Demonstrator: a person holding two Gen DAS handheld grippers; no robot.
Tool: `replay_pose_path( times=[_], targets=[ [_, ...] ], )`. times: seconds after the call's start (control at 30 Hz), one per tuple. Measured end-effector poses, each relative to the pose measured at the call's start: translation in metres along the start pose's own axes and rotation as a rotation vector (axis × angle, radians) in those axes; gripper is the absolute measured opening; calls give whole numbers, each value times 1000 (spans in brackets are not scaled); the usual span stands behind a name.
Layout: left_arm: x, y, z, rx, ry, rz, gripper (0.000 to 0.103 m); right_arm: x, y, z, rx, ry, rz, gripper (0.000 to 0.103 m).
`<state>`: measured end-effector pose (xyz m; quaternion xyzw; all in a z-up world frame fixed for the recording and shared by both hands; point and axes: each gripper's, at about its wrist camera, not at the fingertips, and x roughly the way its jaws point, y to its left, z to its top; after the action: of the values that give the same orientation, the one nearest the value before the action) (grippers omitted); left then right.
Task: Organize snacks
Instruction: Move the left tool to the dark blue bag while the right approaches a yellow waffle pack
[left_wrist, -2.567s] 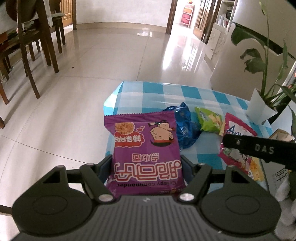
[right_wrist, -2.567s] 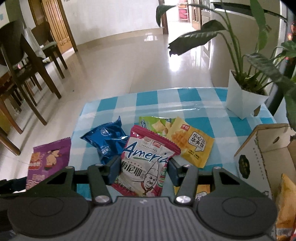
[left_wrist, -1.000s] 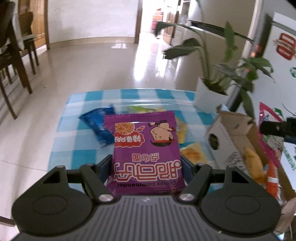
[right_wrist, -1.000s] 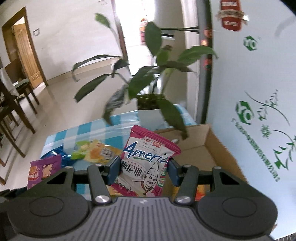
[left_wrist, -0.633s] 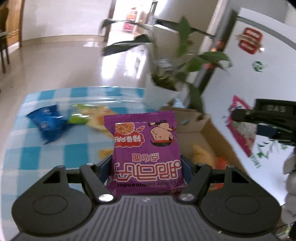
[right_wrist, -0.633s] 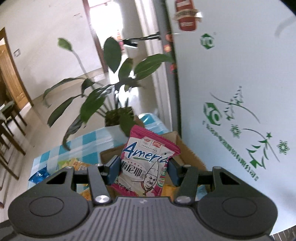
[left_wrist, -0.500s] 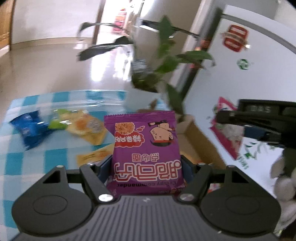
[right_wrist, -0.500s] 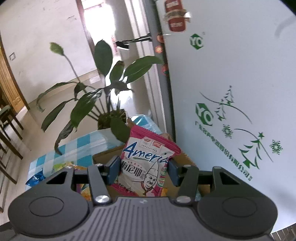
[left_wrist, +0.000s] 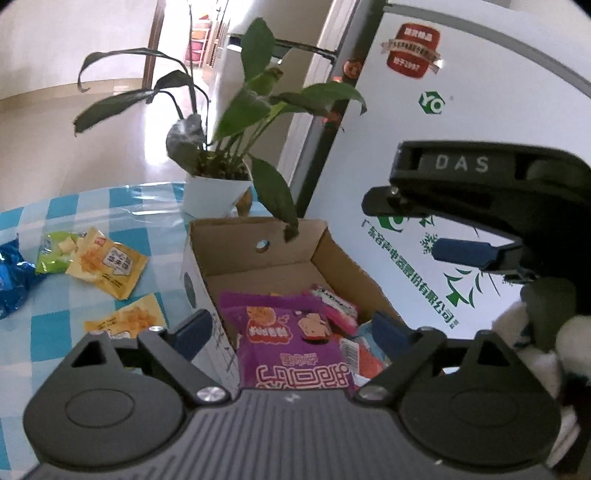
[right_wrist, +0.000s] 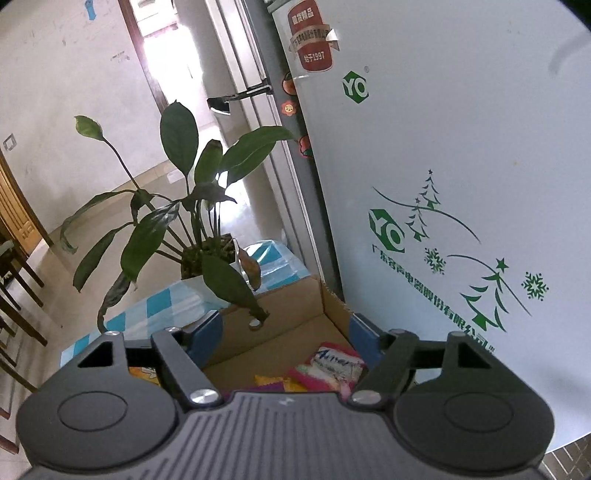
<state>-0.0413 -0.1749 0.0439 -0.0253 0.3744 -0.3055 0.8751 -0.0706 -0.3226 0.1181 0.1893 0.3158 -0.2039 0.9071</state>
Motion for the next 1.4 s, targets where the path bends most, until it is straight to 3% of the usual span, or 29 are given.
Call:
replay_pose_path(
  times=[0.3, 0.93, 1.2, 1.4],
  targets=[
    [-11, 35, 1, -38, -9, 70, 93, 5, 12, -2, -11, 15, 45, 80],
    [-39, 151, 3, -115, -11, 290, 93, 18, 72, -19, -139, 61, 170, 81],
    [-34, 211, 14, -253, -48, 401, 93, 29, 109, -36, -221, 117, 251, 81],
    [-14, 252, 25, -372, -69, 436, 93, 40, 132, -54, -288, 182, 281, 81]
  ],
)
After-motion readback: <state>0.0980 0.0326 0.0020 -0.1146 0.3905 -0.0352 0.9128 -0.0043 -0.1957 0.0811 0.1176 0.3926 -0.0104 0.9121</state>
